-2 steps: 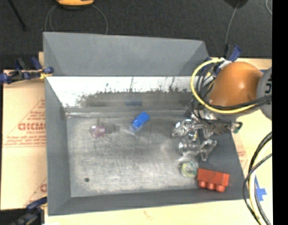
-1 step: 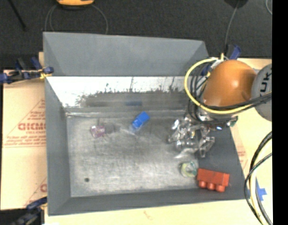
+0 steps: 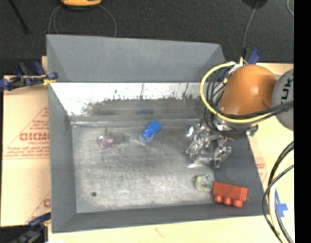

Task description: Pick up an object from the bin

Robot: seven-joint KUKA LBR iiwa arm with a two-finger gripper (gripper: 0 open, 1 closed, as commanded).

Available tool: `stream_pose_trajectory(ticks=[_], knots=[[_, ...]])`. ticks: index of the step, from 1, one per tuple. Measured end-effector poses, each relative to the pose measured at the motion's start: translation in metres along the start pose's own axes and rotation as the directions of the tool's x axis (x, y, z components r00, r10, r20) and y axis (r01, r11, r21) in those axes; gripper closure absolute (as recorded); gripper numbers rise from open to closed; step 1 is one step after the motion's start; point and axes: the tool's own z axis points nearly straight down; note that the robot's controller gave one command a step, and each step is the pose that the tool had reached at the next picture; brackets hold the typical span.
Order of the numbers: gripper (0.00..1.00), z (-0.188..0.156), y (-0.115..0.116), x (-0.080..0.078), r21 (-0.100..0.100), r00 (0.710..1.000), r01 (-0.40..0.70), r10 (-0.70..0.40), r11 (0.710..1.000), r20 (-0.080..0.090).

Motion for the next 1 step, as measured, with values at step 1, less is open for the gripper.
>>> stream_pose_trajectory(ticks=[1], knots=[[1.0, -0.057, -0.001, -0.0022, 0.022, 1.0, -0.003, 0.003, 1.0, -0.002]])
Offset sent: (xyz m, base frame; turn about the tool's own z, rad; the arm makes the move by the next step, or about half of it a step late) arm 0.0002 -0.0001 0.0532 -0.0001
